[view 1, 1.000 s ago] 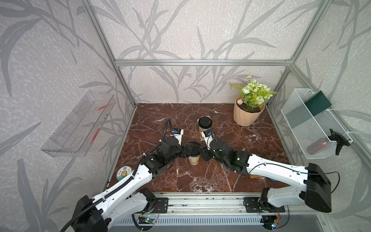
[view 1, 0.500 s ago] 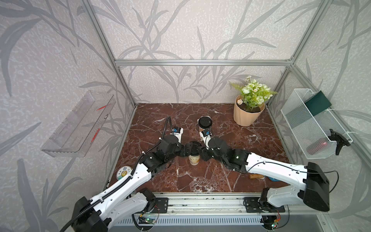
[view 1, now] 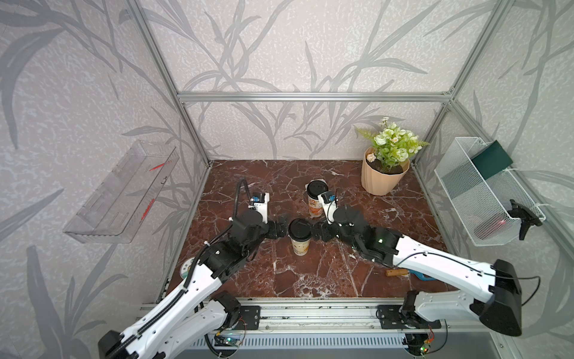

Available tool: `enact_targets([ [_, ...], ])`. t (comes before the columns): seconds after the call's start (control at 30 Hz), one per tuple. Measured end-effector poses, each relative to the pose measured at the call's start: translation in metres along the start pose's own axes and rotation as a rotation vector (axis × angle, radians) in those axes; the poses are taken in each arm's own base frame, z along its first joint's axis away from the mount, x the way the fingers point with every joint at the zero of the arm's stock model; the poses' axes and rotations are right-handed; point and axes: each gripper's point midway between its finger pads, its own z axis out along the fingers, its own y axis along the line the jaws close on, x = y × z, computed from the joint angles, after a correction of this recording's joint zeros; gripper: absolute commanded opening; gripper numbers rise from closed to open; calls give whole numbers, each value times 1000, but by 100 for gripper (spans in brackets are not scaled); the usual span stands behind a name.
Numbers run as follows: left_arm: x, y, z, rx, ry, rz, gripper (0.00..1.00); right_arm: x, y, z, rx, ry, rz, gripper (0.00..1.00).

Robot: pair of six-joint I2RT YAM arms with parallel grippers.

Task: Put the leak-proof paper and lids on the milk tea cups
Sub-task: Secure the cup lid on the cup, then reset both arms

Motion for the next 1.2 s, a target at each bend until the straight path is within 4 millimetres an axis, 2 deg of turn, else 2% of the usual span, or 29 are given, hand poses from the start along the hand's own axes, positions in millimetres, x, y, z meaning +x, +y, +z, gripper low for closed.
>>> enact_targets([
  [0.07,-1,32,-8,-126,-65,-5,99,-8,-30,-19,68,-63,22,99],
  [0.17,10,89,-14,-360,-123,9,99,-2,-107,-41,271,-145,66,99],
  [0.23,27,126,-11,-507,-111,25,99,27,-170,-48,450,-153,93,99],
  [0.27,38,141,-6,-552,-100,41,99,42,-193,-50,513,-142,101,99],
  [0.33,65,168,6,-620,-60,67,99,84,-234,-45,611,-103,85,99],
  [0.37,79,179,12,-636,-37,78,99,103,-244,-42,636,-74,69,99],
  [0.43,113,201,23,-664,44,92,99,145,-257,-32,660,25,18,99],
  [0.5,131,213,29,-676,112,92,99,163,-265,-21,669,84,-6,99],
  [0.63,113,218,48,-614,24,44,99,159,-280,9,676,77,-37,99],
  [0.77,97,223,63,-566,-56,19,99,131,-294,24,679,3,-69,99],
  [0.83,93,223,74,-534,-75,21,99,124,-308,25,674,-72,-43,99],
  [0.87,94,224,82,-518,-79,24,99,128,-316,23,683,-95,-30,99],
  [0.93,98,227,101,-489,-60,34,99,152,-328,15,712,-50,4,99],
  [0.97,101,227,111,-471,-36,38,99,157,-330,13,714,-38,16,99],
  [1.03,99,227,120,-455,-7,40,99,152,-329,17,696,-56,17,99],
  [1.13,74,223,126,-438,-74,55,99,138,-325,22,667,-97,5,99],
  [1.2,69,223,127,-435,-74,56,99,133,-322,25,652,-111,-5,99],
])
